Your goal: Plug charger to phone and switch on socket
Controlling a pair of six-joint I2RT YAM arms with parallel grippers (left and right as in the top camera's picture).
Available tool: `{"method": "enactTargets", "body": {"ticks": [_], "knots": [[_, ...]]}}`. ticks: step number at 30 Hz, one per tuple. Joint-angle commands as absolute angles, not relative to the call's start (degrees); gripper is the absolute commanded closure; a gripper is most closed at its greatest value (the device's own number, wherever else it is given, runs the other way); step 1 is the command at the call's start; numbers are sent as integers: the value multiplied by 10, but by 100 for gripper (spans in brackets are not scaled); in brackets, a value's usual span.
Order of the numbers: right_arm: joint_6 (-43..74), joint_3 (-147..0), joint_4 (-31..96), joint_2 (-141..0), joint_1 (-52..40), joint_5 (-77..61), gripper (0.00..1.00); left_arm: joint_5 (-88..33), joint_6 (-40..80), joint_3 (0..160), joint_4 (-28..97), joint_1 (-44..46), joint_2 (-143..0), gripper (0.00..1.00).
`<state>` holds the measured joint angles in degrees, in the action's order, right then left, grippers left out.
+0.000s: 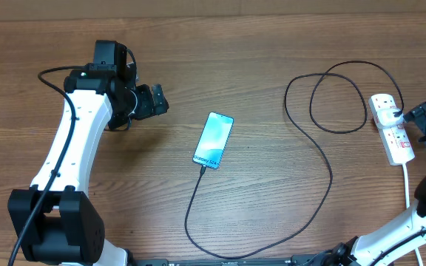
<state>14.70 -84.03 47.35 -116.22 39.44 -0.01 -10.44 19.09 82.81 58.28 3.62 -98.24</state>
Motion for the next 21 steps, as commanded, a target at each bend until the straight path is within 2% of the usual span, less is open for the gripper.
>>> {"method": "enactTargets", "body": {"ticks": [1,21], "knots": [[134,-834,471,-1164,394,-1,0,-101,180,827,583,33,-974,0],[133,-820,482,-1184,394,-1,0,-101,180,827,583,33,-974,0]]}}
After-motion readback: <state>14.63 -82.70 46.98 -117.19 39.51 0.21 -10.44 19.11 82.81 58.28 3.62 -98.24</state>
